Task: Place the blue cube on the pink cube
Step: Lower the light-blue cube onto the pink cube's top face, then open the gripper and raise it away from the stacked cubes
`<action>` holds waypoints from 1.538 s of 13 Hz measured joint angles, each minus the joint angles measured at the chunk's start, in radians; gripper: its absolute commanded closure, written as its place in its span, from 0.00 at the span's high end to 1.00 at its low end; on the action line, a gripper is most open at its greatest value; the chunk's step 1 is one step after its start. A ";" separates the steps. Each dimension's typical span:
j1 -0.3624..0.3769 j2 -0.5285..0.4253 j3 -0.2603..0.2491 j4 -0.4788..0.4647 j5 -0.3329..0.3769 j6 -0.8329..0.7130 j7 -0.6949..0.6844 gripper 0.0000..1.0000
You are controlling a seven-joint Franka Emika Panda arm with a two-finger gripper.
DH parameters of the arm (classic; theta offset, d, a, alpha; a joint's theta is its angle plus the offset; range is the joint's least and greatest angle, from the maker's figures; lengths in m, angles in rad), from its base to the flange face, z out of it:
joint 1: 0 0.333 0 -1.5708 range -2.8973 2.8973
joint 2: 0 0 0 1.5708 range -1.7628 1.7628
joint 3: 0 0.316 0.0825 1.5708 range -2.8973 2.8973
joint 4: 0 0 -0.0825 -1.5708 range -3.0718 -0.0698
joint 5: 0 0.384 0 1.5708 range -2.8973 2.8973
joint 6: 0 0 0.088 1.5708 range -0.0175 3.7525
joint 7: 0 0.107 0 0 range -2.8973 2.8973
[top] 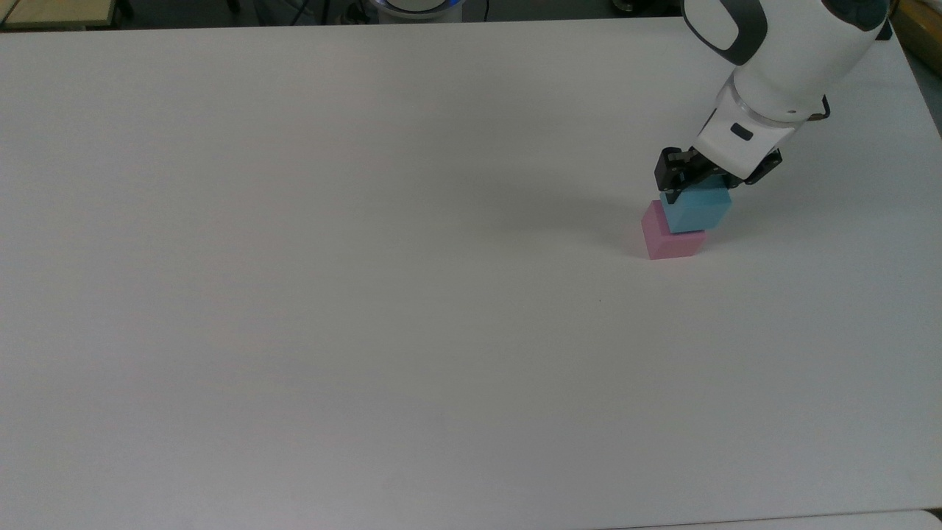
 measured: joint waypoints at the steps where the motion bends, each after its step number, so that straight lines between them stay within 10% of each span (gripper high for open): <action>1: -0.001 0.000 0.000 0.000 0.002 0.008 0.006 0.40; 5: -0.007 0.003 0.000 0.000 0.002 0.011 0.007 0.46; 6: -0.008 0.006 0.000 0.000 0.002 0.011 0.007 0.77; 10: -0.008 0.017 0.000 -0.002 0.002 0.011 0.007 0.99; 20: -0.015 -0.175 -0.007 0.022 0.001 -0.177 -0.047 1.00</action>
